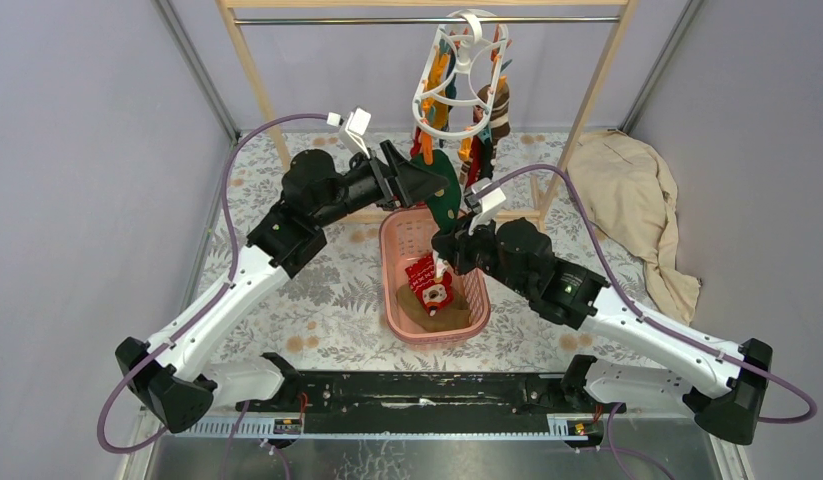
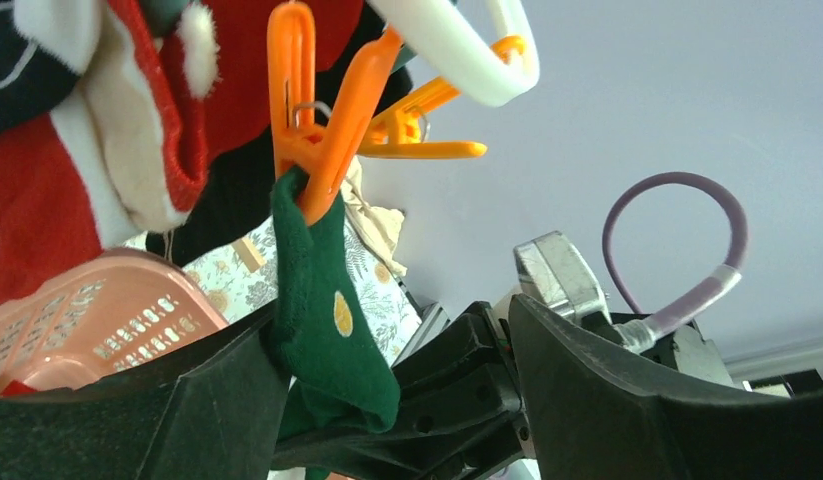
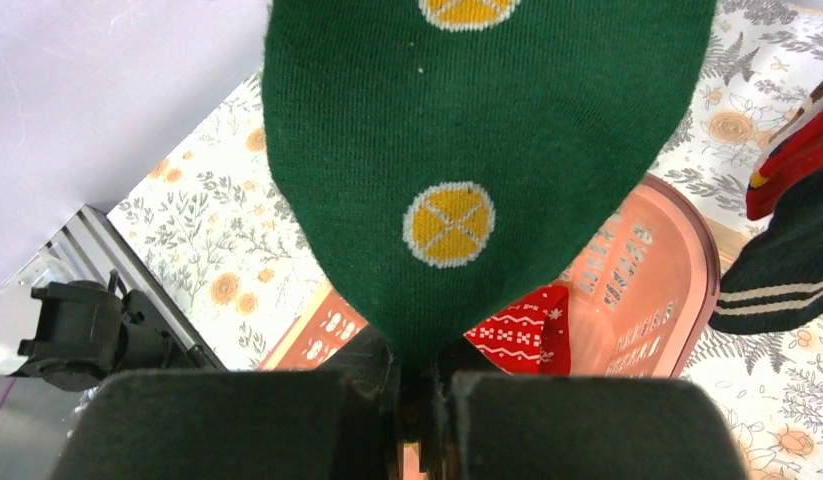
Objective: Remove the socks clipped to the hanger
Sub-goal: Remove the sock from the hanger.
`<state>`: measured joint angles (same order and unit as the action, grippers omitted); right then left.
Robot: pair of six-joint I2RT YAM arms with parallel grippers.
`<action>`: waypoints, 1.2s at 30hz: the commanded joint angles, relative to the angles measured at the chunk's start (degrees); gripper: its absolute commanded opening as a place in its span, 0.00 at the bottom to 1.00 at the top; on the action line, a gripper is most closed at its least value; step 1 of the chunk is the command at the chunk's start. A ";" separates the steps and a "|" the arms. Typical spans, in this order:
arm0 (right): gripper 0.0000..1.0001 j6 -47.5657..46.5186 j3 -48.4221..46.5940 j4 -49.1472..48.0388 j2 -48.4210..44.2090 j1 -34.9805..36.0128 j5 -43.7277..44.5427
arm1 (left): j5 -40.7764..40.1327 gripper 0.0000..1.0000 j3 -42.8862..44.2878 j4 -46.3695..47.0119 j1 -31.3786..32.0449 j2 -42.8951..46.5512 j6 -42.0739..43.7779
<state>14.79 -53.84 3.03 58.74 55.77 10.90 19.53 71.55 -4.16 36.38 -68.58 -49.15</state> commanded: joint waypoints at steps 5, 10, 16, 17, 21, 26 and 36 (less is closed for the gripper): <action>0.00 -0.20 -4.16 4.09 -0.57 0.12 -5.18 | 9.96 0.83 3.26 7.55 -4.80 -2.61 4.17; 0.00 -0.48 -5.66 5.59 -0.56 -0.05 -7.77 | 13.06 0.83 3.72 10.08 -6.98 -4.75 5.34; 0.00 -0.63 -6.10 6.58 -0.56 -0.19 -8.76 | 17.29 0.82 3.69 17.22 -7.91 -7.10 3.12; 0.00 -0.63 -6.02 6.66 -0.56 -0.22 -8.93 | 17.56 0.81 3.70 17.98 -7.99 -7.32 2.87; 0.00 -0.74 -5.99 7.07 -0.56 -0.31 -9.26 | 18.69 0.81 3.70 20.55 -8.25 -7.75 2.05; 0.00 -0.97 -6.16 7.76 -0.77 -0.51 -9.40 | 19.93 0.81 4.17 21.26 -9.46 -7.89 2.04; 0.00 -1.19 -6.34 8.31 -0.64 -0.86 -9.89 | 23.23 0.72 4.51 25.81 -11.77 -9.73 -0.92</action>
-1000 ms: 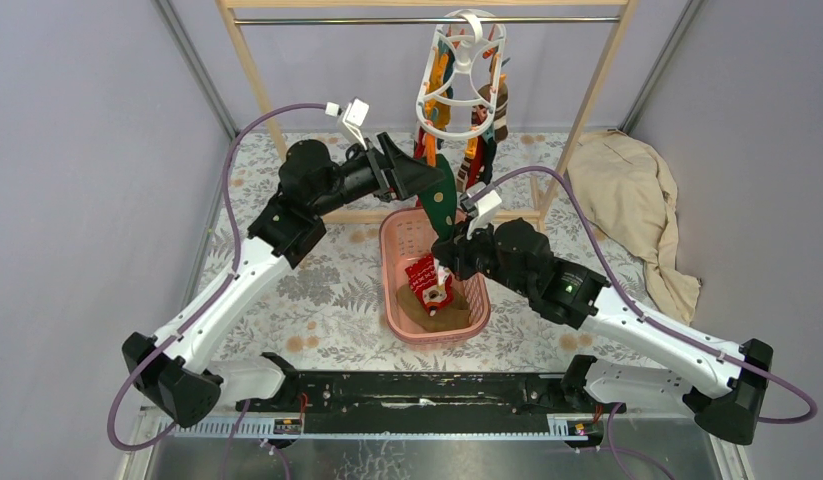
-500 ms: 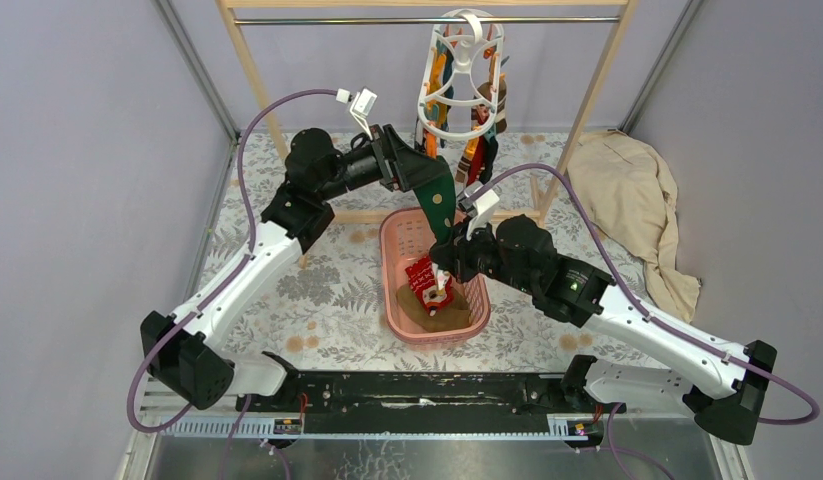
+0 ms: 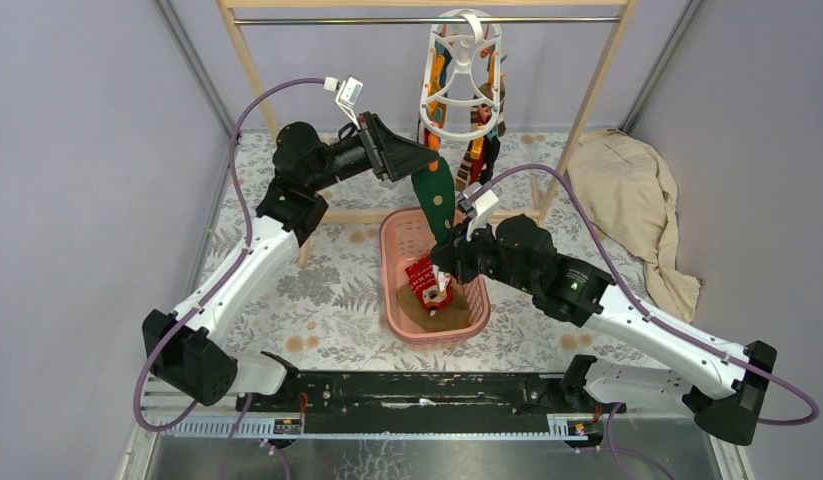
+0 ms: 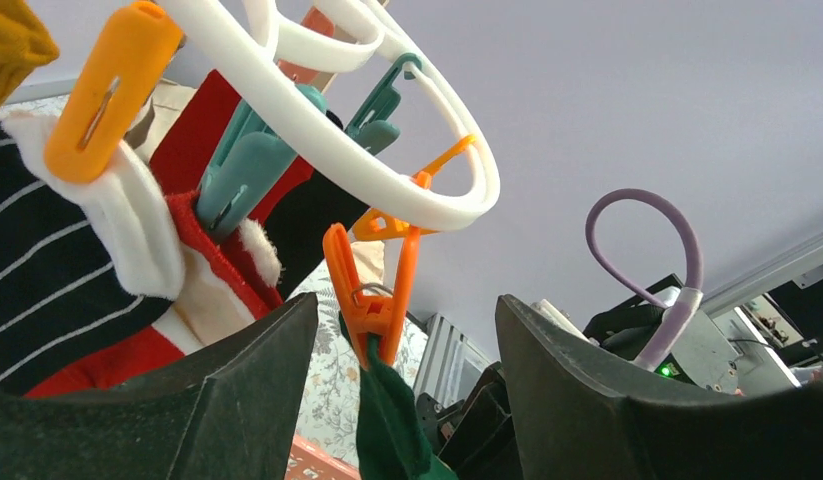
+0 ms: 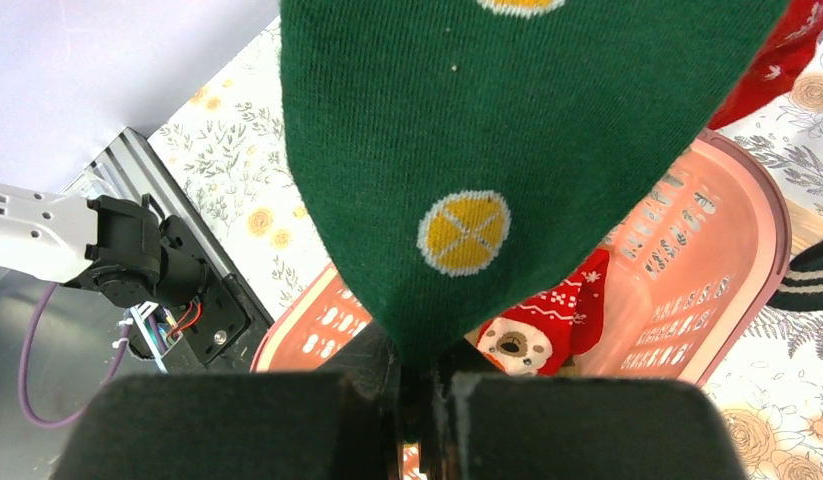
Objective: Remove the socks clipped to the hanger
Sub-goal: Remove the sock from the hanger.
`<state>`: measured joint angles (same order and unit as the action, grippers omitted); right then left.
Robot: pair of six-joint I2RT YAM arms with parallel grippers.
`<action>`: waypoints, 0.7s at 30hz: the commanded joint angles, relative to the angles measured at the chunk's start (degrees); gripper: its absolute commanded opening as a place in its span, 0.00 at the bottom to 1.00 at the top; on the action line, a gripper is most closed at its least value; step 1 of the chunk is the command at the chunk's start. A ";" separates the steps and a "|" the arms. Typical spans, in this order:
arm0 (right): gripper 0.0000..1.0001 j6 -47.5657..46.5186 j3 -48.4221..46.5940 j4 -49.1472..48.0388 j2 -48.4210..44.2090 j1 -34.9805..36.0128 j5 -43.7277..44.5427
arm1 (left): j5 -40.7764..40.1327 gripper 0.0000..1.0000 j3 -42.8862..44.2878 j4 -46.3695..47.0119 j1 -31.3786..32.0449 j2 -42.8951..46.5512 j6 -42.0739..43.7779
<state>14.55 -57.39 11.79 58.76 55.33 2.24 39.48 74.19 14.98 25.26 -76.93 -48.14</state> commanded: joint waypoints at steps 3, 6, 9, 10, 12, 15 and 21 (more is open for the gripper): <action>0.00 -1.01 -2.81 -0.28 -0.58 -0.48 -1.20 | 4.11 0.67 1.99 9.22 -0.78 -2.40 -3.23; 0.00 -1.01 -2.90 -0.18 -0.41 -0.49 -1.30 | 4.44 0.63 2.40 10.15 -0.76 -3.15 -3.71; 0.00 -1.01 -2.91 -0.16 -0.32 -0.62 -1.46 | 4.59 0.61 2.47 10.88 -0.83 -3.57 -4.02; 0.00 -1.05 -2.91 -0.17 -0.32 -0.57 -1.64 | 4.63 0.61 2.40 11.17 -0.89 -3.63 -4.17; 0.00 -0.90 -2.83 -0.27 -0.23 -0.62 -1.80 | 4.64 0.60 2.31 11.91 -0.94 -3.58 -4.56; 0.00 -0.92 -2.75 -0.32 -0.14 -0.62 -2.10 | 4.27 0.61 2.28 12.64 -1.04 -3.43 -4.89; 0.00 -0.75 -2.56 -0.45 0.20 -0.68 -2.07 | 3.01 0.55 1.59 13.50 -1.00 -3.32 -5.30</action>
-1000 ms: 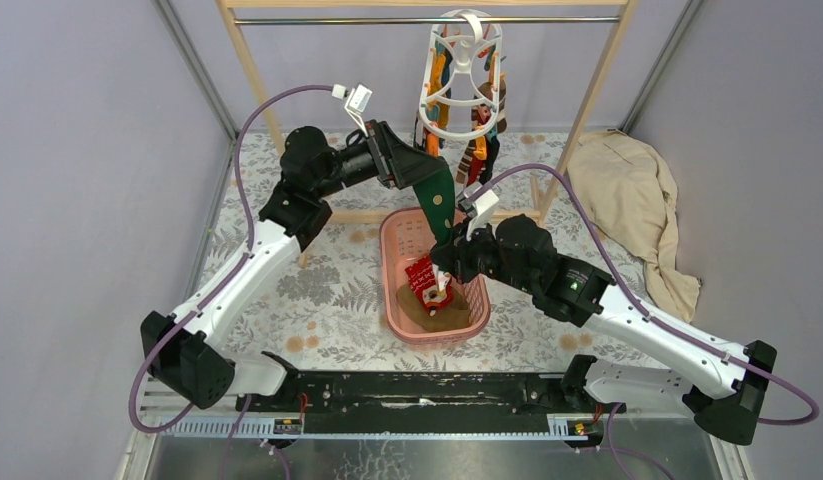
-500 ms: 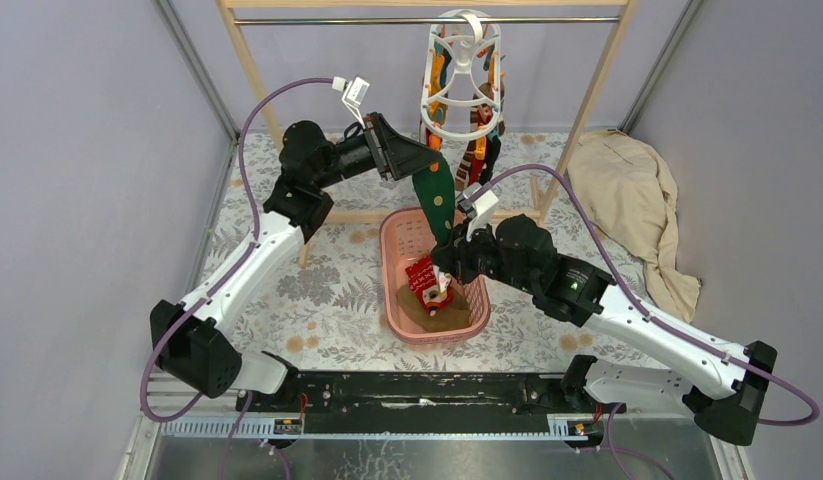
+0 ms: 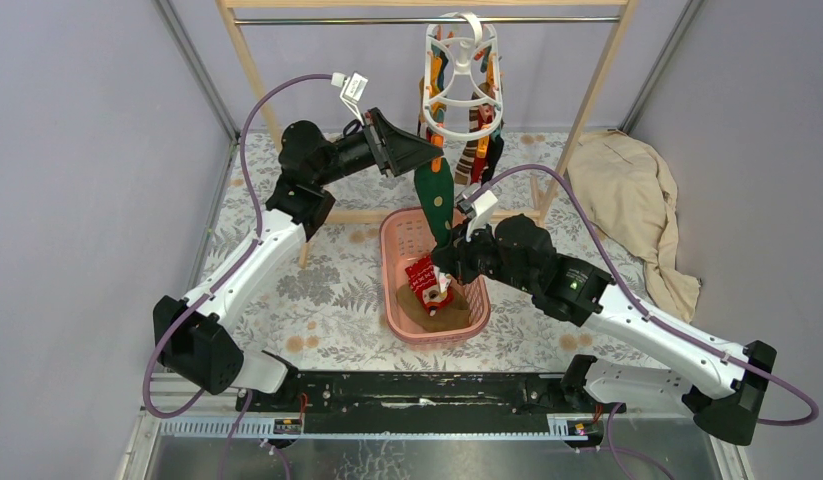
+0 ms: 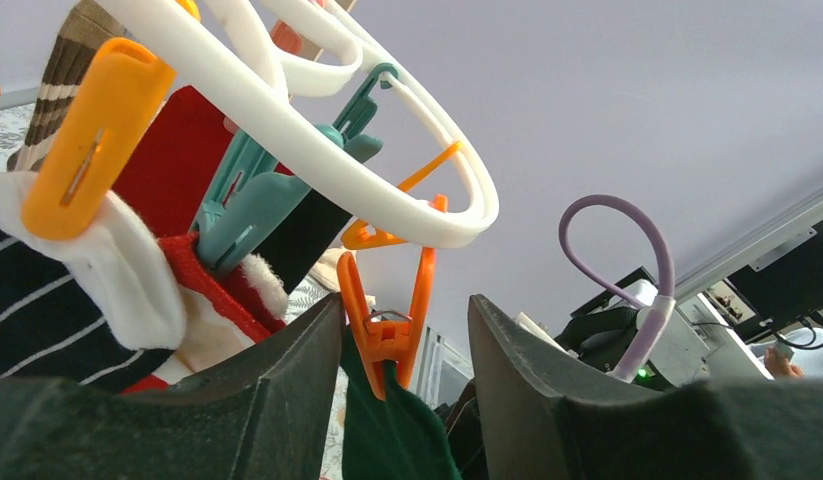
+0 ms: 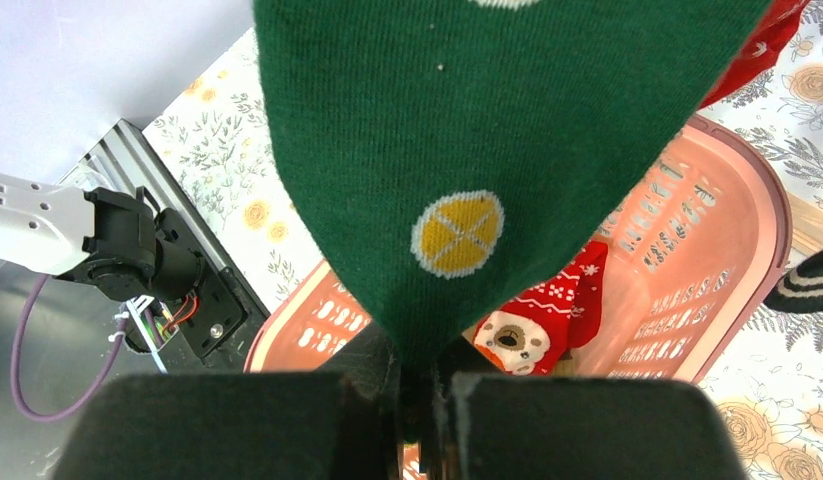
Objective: Remove the socks clipped to the hanger
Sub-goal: Remove the sock from the hanger.
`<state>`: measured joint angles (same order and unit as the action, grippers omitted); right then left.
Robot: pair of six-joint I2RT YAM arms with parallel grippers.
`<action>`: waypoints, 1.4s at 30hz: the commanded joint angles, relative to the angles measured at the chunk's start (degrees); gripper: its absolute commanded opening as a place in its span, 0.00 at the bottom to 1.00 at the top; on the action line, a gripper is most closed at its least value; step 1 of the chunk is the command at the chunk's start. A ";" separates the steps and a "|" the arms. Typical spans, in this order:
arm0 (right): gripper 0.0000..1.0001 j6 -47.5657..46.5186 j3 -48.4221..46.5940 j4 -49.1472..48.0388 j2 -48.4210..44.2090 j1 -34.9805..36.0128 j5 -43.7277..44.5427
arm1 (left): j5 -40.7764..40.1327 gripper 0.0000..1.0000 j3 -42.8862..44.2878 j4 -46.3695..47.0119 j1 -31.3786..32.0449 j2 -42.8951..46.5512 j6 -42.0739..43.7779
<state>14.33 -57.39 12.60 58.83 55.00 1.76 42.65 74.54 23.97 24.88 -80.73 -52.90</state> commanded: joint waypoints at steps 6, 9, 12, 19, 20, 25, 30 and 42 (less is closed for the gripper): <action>0.00 -0.35 -2.55 -1.39 0.39 -0.36 -2.95 | -1.33 0.49 0.86 4.40 -0.63 0.75 -0.09; 0.00 -0.26 -2.35 -1.54 0.63 -0.38 -3.24 | -1.70 0.49 1.01 4.42 -0.63 0.54 -0.11; 0.00 -0.19 -2.12 -1.70 0.82 -0.36 -3.40 | -1.81 0.48 0.93 4.29 -0.63 0.43 -0.14; 0.00 -0.18 -1.85 -1.56 1.07 -0.34 -3.67 | -3.02 0.36 1.08 2.22 -0.63 0.48 1.31; 0.00 -0.18 -1.81 -1.56 1.11 -0.34 -3.83 | -3.16 0.34 1.19 1.86 -0.64 0.55 1.50; 0.00 -0.10 -1.52 -1.61 1.25 -0.34 -4.04 | -3.98 0.26 1.67 0.21 -0.64 0.53 2.37; 0.00 -0.18 -1.36 -1.36 1.36 -0.40 -3.73 | -4.94 0.22 1.66 -1.47 -0.63 1.07 3.71; 0.00 1.29 2.76 -0.93 -0.53 -0.34 -5.49 | -5.91 0.22 2.40 -4.65 -0.63 1.36 5.52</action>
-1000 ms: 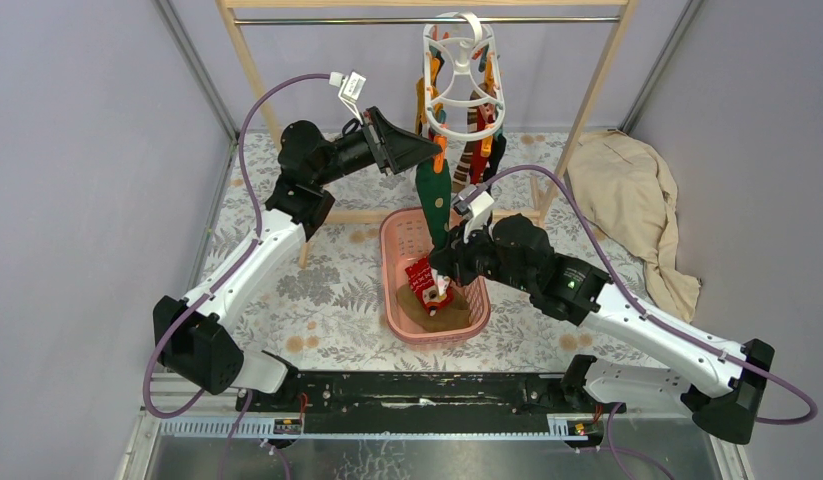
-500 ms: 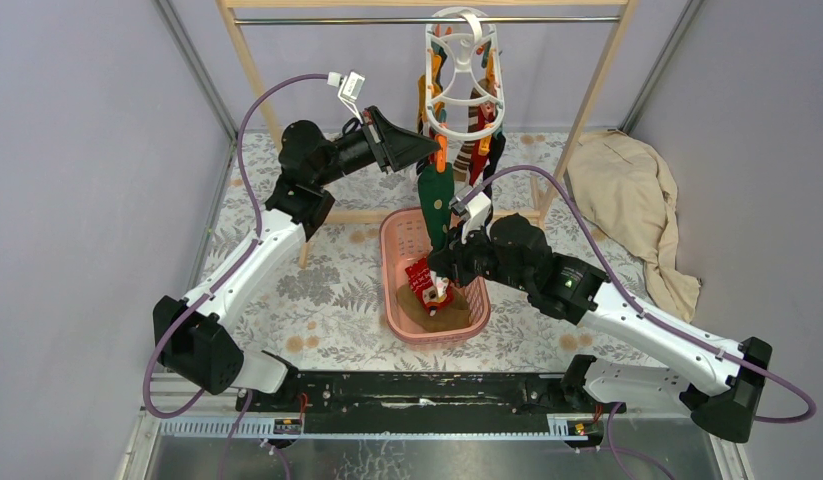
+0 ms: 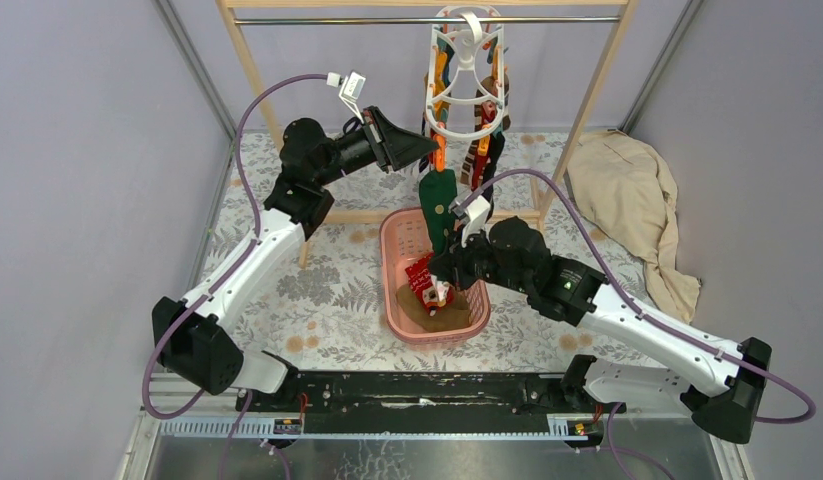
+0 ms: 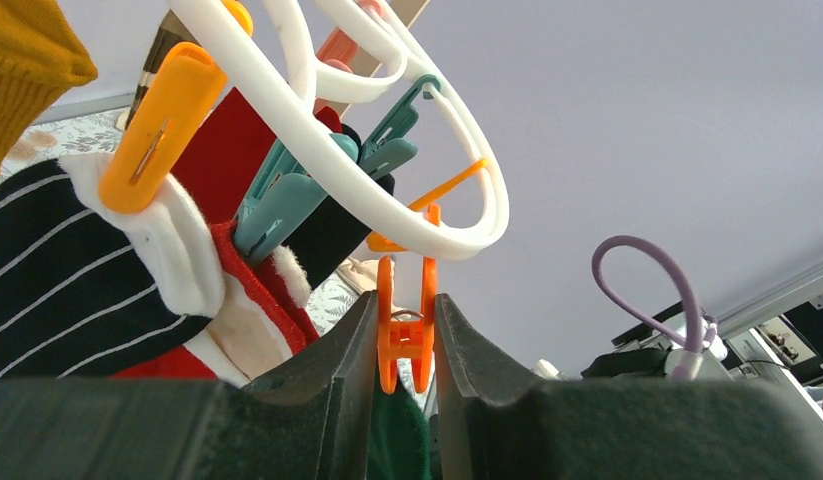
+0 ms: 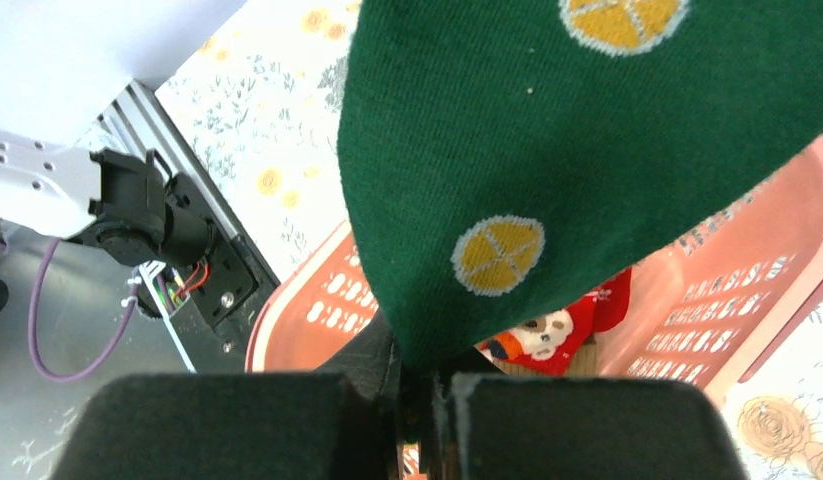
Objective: Remove the socks clipped to the hanger
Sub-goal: Remove the sock from the hanger.
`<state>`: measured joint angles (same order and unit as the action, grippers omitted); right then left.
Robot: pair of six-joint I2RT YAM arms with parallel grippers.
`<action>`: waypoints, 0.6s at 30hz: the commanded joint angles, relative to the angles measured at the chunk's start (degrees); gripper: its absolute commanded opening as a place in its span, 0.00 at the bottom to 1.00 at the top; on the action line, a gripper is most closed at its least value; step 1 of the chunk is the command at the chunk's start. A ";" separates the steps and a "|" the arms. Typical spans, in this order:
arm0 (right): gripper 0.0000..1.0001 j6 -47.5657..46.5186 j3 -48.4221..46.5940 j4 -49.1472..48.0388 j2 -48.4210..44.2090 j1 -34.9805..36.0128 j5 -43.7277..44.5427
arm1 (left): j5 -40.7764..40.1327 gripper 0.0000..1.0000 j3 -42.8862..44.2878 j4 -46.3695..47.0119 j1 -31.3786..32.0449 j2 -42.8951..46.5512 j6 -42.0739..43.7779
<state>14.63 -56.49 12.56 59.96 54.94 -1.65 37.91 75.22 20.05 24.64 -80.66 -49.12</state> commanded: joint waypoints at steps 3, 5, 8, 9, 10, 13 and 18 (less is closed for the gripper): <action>0.00 1.38 3.82 -0.95 -2.35 -0.28 -2.96 | -1.24 0.22 1.69 -0.97 -0.39 1.39 1.92; 0.00 1.54 4.80 -0.91 -2.40 -0.27 -3.64 | -1.26 0.22 1.67 -0.98 -0.41 1.43 1.93; 0.00 1.63 5.79 -1.16 -1.47 -0.30 -4.93 | -1.26 0.22 1.45 -1.06 -0.39 1.55 1.93; 0.00 1.64 6.04 -1.25 -1.01 -0.27 -5.25 | -1.26 0.22 1.50 -1.19 -0.39 1.68 1.93; 0.00 1.65 6.24 -1.26 -0.40 -0.27 -5.35 | -1.24 0.22 1.46 -1.35 -0.39 1.74 1.93; 0.01 1.74 6.42 -1.30 1.53 -0.29 -5.20 | -1.35 0.26 1.42 -1.89 -0.39 2.10 2.14; 0.43 1.98 5.83 -0.97 3.71 -0.32 -3.21 | -1.51 0.42 1.25 -3.89 -0.42 2.91 3.46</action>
<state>16.38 -50.15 13.13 62.89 54.89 -5.56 37.06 75.26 17.58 24.64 -79.59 -47.64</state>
